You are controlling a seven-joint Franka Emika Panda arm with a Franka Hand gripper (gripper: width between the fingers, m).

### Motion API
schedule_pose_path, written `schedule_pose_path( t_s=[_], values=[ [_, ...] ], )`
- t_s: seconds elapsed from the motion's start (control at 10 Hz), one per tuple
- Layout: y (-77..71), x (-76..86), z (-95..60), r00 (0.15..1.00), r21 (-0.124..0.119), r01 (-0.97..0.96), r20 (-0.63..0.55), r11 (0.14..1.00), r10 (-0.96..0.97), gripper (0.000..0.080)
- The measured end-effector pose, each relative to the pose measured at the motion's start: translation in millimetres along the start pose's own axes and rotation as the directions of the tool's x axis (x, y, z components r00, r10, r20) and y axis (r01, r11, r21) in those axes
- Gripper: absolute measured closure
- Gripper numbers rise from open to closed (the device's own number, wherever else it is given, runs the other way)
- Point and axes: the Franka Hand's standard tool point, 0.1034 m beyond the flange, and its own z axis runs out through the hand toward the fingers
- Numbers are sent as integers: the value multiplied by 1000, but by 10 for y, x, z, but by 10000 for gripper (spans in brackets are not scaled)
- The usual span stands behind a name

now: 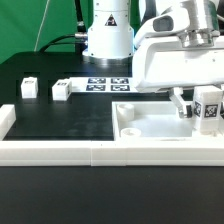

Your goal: Assemble one leg

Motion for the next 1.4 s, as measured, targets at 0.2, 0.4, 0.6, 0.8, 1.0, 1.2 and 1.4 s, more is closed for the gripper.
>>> schedule_pose_path(
  t_s=[0.2, 0.4, 0.6, 0.8, 1.0, 1.2, 1.4],
  values=[
    [0, -3, 2, 1000, 0, 0, 1, 1000, 0, 172],
    [0, -3, 2, 1000, 0, 0, 1, 1000, 0, 154],
    [10, 54, -71, 1000, 2, -1, 13, 1000, 1, 151],
    [13, 181, -216, 1000, 4, -1, 15, 1000, 1, 150],
    [4, 282, -302, 1000, 8, 0, 18, 1000, -1, 150],
    [-13, 240, -276, 998, 15, 1, 58, 1000, -1, 150],
    [-8, 213, -246, 995, 20, -1, 97, 1000, -1, 150]
  ],
)
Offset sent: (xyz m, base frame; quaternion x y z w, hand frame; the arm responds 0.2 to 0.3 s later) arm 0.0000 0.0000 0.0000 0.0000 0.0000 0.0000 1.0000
